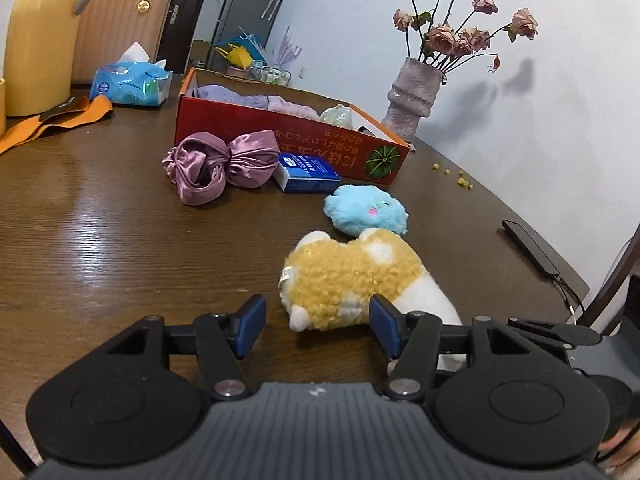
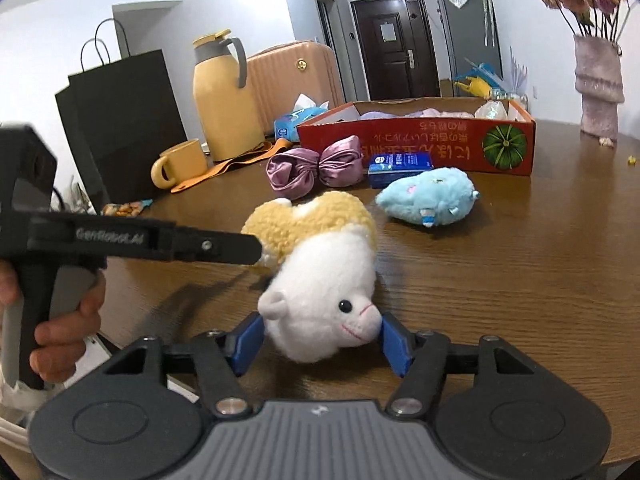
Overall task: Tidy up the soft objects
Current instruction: 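Carry both plushes into the box with both tools and open them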
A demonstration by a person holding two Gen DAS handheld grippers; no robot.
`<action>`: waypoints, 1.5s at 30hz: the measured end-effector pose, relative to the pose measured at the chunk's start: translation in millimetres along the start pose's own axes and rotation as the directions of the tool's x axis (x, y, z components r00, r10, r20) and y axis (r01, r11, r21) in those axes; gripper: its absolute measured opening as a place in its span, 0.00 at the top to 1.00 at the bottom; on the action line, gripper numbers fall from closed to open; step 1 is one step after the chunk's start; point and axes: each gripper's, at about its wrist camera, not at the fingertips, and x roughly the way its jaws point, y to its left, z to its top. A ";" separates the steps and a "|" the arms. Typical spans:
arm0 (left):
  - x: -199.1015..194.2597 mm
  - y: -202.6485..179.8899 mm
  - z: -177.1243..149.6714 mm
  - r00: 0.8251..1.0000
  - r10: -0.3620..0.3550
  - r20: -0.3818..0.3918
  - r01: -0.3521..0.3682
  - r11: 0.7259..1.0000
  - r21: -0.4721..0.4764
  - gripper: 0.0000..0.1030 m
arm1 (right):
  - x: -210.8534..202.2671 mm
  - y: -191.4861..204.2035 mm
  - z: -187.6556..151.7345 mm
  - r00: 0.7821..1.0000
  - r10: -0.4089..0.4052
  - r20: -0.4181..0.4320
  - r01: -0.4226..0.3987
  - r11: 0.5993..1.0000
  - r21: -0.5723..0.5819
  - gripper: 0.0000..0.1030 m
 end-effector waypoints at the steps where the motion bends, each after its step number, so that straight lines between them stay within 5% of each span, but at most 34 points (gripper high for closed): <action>1: 1.7 0.3 0.9 1.000 -0.007 -0.005 0.007 1.000 -0.002 0.45 | -0.9 3.7 1.1 1.000 -0.010 -0.003 0.010 1.000 -0.016 0.48; 10: -7.9 5.0 27.6 0.980 -0.154 0.123 0.158 0.987 -0.024 0.44 | -34.6 -11.4 62.9 0.972 0.080 0.223 -0.107 0.988 0.112 0.52; 18: 23.1 7.8 34.7 0.978 -0.127 0.164 0.103 0.983 0.150 0.24 | 33.7 -51.9 117.6 0.990 0.104 0.094 -0.129 0.941 0.314 0.53; 22: 59.5 8.8 48.9 0.996 -0.078 0.051 0.069 0.984 0.163 0.40 | 67.6 -64.7 133.6 0.989 0.111 0.098 -0.139 0.928 0.346 0.49; 31: 78.6 55.8 62.5 0.982 -0.188 0.016 0.188 0.973 -0.135 0.33 | 82.4 -71.1 133.6 0.982 0.078 0.170 -0.115 0.970 0.214 0.39; 34: 64.9 61.9 62.9 0.984 -0.171 0.055 0.178 0.971 -0.161 0.33 | 85.3 -73.1 134.2 0.980 0.078 0.185 -0.117 0.970 0.212 0.38; 36: 55.9 64.2 61.5 0.978 -0.183 0.096 0.197 0.966 -0.169 0.34 | 85.9 -68.0 134.6 0.976 0.005 0.217 -0.043 0.984 0.171 0.37; 38: 57.8 63.2 63.0 0.981 -0.172 0.093 0.186 0.967 -0.172 0.42 | 89.8 -67.0 136.8 0.972 -0.029 0.232 -0.006 0.989 0.149 0.34; 45: 71.8 66.4 68.2 0.986 -0.160 0.045 0.166 0.964 -0.208 0.53 | 75.8 -83.1 122.2 0.968 0.039 0.247 -0.095 0.971 0.219 0.33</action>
